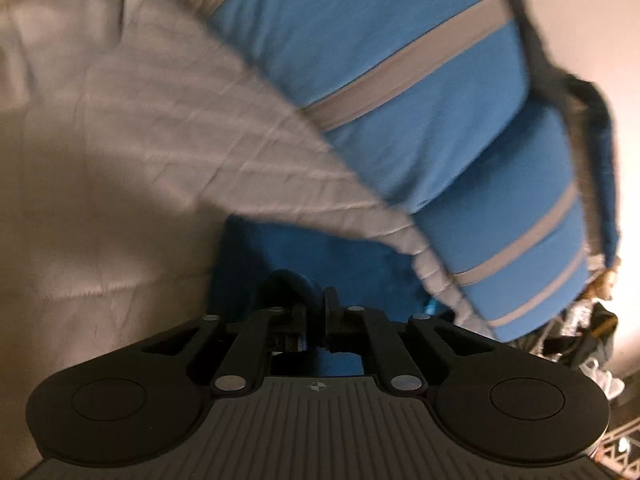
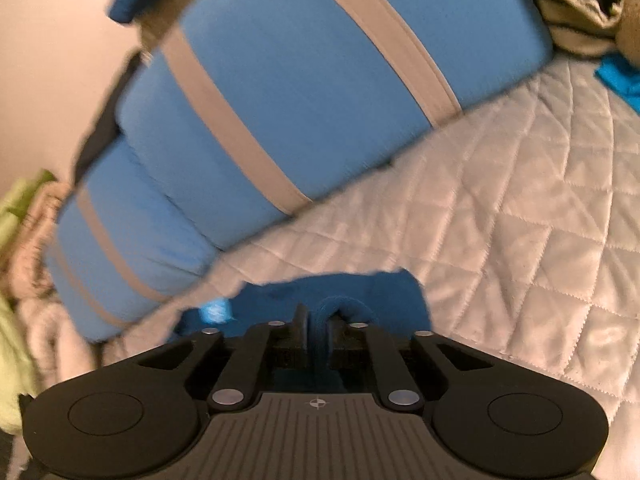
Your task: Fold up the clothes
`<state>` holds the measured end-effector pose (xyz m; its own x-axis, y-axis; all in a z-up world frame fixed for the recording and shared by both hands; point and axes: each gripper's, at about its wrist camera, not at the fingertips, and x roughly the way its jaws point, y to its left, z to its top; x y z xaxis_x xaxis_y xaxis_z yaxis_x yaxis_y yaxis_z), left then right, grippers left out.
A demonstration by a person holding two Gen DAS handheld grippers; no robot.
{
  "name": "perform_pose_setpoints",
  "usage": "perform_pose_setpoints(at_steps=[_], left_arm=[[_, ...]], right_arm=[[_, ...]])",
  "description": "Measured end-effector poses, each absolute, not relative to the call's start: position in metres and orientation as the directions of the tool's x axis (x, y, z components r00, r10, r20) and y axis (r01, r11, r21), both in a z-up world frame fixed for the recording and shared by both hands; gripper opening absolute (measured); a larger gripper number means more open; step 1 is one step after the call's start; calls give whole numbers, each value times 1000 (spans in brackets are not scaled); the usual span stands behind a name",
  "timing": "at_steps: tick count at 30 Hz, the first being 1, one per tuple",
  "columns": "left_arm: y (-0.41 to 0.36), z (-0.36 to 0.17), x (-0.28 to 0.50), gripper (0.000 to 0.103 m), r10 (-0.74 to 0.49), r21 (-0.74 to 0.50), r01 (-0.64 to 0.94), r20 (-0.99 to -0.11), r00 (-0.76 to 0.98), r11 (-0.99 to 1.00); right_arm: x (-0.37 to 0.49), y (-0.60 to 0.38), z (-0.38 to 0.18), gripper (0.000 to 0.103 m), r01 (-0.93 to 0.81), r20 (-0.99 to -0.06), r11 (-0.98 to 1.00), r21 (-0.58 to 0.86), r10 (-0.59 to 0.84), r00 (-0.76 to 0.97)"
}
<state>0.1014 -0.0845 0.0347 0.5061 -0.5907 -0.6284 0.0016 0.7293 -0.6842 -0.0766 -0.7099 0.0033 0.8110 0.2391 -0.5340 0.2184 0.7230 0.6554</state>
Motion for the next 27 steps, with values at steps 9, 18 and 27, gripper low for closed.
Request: perform_pose_setpoints(at_steps=[9, 18, 27], left_arm=[[-73, 35, 73, 43, -641, -728, 27, -585, 498, 685], [-60, 33, 51, 43, -671, -743, 23, -591, 447, 669], [-84, 27, 60, 17, -668, -716, 8, -648, 366, 698]], right_arm=[[-95, -712, -8, 67, 221, -555, 692, 687, 303, 775], [-123, -703, -3, 62, 216, -537, 633, 744, 372, 757], [-115, -689, -18, 45, 291, -600, 636, 715, 343, 723]])
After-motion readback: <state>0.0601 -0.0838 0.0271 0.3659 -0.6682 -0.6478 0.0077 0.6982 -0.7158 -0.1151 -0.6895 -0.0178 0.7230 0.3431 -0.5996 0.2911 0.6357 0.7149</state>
